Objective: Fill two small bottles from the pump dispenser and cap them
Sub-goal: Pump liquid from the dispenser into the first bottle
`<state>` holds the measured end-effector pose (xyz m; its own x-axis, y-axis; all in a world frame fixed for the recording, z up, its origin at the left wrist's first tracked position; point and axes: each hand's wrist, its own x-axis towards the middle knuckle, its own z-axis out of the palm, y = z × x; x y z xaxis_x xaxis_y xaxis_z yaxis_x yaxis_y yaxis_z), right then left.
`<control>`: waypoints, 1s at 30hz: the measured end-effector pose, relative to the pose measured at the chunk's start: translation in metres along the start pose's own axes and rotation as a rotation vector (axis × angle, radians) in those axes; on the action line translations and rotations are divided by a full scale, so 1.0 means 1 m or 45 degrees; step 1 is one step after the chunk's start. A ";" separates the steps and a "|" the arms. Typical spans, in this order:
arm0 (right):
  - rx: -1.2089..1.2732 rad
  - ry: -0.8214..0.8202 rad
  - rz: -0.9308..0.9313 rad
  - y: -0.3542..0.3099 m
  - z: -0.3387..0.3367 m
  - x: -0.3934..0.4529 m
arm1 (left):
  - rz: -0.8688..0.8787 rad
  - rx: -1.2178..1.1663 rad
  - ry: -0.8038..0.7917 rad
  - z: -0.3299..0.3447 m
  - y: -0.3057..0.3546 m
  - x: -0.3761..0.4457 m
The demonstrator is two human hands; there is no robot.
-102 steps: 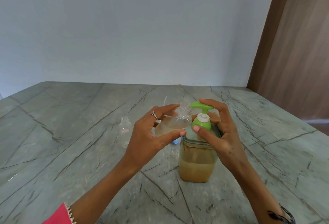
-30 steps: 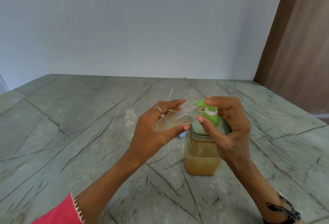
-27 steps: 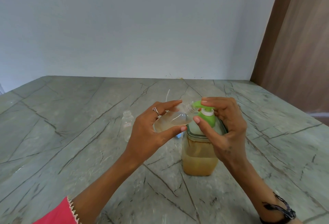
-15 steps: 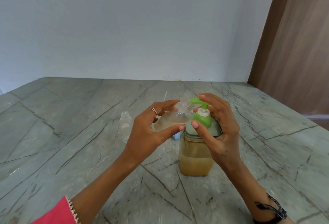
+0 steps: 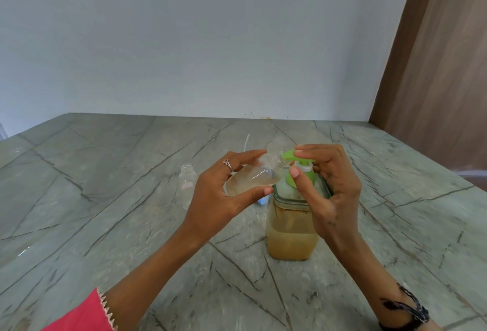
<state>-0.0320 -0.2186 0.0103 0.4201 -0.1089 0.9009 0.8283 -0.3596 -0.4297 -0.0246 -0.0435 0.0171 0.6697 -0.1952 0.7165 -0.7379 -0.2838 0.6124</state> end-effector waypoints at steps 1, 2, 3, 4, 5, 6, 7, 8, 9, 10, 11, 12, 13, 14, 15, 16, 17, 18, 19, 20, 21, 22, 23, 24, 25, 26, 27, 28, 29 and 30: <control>0.003 0.002 0.001 0.000 0.000 -0.001 | 0.005 0.000 0.000 0.000 0.000 0.000; 0.007 0.000 0.002 0.001 0.000 -0.001 | 0.008 -0.002 0.000 0.000 0.001 0.000; 0.008 -0.008 0.003 0.002 0.000 -0.002 | 0.006 -0.007 0.000 0.000 0.001 0.000; 0.006 -0.023 0.001 0.003 0.000 -0.003 | 0.000 -0.015 0.000 0.001 0.002 0.001; 0.001 -0.040 -0.006 0.003 -0.001 -0.005 | -0.006 -0.024 0.002 0.001 0.003 0.001; -0.004 -0.055 -0.016 0.004 -0.001 -0.006 | -0.010 -0.030 0.005 0.002 0.003 0.001; -0.007 -0.065 -0.022 0.004 -0.002 -0.006 | -0.011 -0.031 0.006 0.002 0.004 0.001; -0.008 -0.072 -0.023 0.004 -0.002 -0.006 | -0.008 -0.028 0.006 0.002 0.003 0.002; -0.008 -0.077 -0.020 0.003 -0.002 -0.006 | -0.007 -0.025 0.004 0.002 0.003 0.002; -0.008 -0.081 -0.020 0.003 -0.002 -0.006 | -0.007 -0.025 0.004 0.002 0.003 0.002; -0.008 -0.081 -0.022 0.003 -0.002 -0.005 | -0.008 -0.027 0.005 0.002 0.003 0.002; -0.008 -0.082 -0.025 0.003 -0.002 -0.005 | -0.009 -0.030 0.006 0.002 0.003 0.002; -0.010 -0.081 -0.027 0.003 -0.002 -0.005 | -0.010 -0.031 0.006 0.002 0.003 0.002; -0.014 -0.078 -0.029 0.003 -0.002 -0.004 | -0.010 -0.032 0.006 0.002 0.003 0.002; -0.020 -0.072 -0.030 0.003 -0.002 -0.004 | -0.009 -0.032 0.006 0.002 0.003 0.002; -0.024 -0.063 -0.030 0.003 -0.002 -0.003 | -0.007 -0.030 0.007 0.002 0.003 0.001; -0.024 -0.054 -0.030 0.002 -0.001 -0.002 | -0.006 -0.028 0.007 0.002 0.004 0.001; -0.020 -0.043 -0.029 0.002 -0.001 0.000 | -0.007 -0.026 0.008 0.002 0.003 0.001; -0.018 -0.033 -0.026 0.001 -0.001 0.000 | -0.007 -0.023 0.009 0.001 0.003 0.001; -0.021 -0.023 -0.025 0.001 0.000 0.001 | -0.002 -0.015 0.011 0.001 0.003 0.001; -0.030 -0.015 -0.026 0.000 0.000 0.002 | 0.005 -0.002 0.012 0.001 0.003 0.001; -0.040 -0.008 -0.026 0.000 0.000 0.002 | 0.012 0.012 0.012 0.001 0.002 0.001; -0.051 -0.002 -0.026 -0.001 0.000 0.002 | 0.013 0.017 0.011 0.001 0.002 0.001; -0.060 0.005 -0.025 -0.001 0.000 0.003 | 0.011 0.016 0.011 0.001 0.002 0.001; -0.067 0.013 -0.022 -0.002 0.000 0.003 | 0.010 0.011 0.010 0.001 0.002 0.001; -0.068 0.018 -0.017 -0.002 0.000 0.004 | 0.012 0.007 0.011 0.001 0.001 0.002; -0.065 0.021 -0.012 -0.003 0.000 0.004 | 0.014 0.001 0.010 0.001 0.001 0.002; -0.062 0.020 -0.008 -0.003 -0.001 0.004 | 0.017 -0.003 0.008 0.001 0.001 0.002; -0.055 0.016 -0.006 -0.003 -0.001 0.003 | 0.019 -0.006 0.007 0.001 0.001 0.002; -0.044 0.009 -0.005 -0.002 -0.001 0.002 | 0.022 -0.005 0.009 0.001 0.001 0.002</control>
<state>-0.0332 -0.2184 0.0136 0.4142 -0.1136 0.9031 0.8167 -0.3917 -0.4238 -0.0240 -0.0451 0.0189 0.6560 -0.1936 0.7295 -0.7499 -0.2765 0.6010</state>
